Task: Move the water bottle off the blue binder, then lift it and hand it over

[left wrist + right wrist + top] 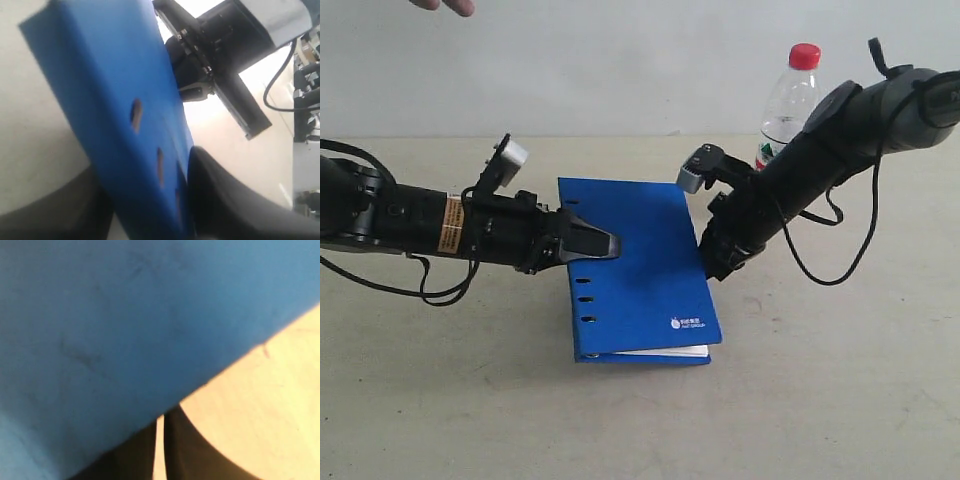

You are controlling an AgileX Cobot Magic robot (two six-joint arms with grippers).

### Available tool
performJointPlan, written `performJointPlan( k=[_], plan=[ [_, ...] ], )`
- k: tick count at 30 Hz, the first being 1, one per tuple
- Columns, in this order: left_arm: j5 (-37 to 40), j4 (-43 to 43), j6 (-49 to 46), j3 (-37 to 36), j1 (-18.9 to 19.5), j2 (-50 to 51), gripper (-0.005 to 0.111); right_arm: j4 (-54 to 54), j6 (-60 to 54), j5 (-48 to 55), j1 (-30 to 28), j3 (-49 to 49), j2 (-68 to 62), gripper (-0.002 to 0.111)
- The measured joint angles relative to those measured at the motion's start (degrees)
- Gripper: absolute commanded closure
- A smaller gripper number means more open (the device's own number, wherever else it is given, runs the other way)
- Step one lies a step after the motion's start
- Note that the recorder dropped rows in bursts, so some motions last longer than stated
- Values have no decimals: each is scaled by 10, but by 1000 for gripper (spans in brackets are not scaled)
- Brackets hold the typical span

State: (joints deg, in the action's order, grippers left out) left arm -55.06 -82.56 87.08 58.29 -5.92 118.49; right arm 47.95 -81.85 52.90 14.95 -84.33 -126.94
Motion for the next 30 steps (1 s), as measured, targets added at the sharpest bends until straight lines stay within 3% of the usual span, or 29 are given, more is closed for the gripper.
performJointPlan(
  k=[7,13,23,30],
  plan=[
    [5,15,-67,-11,0,0,102,-4,7,9,-1,-2,0,108],
    [54,86,-180,-70,0,-30,102,-13,35,16,2,-7,2,108],
    [115,342,-500,-212,-5,-212,102,-16,57,20,16,-9,14,109],
    [124,400,-562,-288,-2,-337,102,2,57,43,16,-9,77,109]
  ],
)
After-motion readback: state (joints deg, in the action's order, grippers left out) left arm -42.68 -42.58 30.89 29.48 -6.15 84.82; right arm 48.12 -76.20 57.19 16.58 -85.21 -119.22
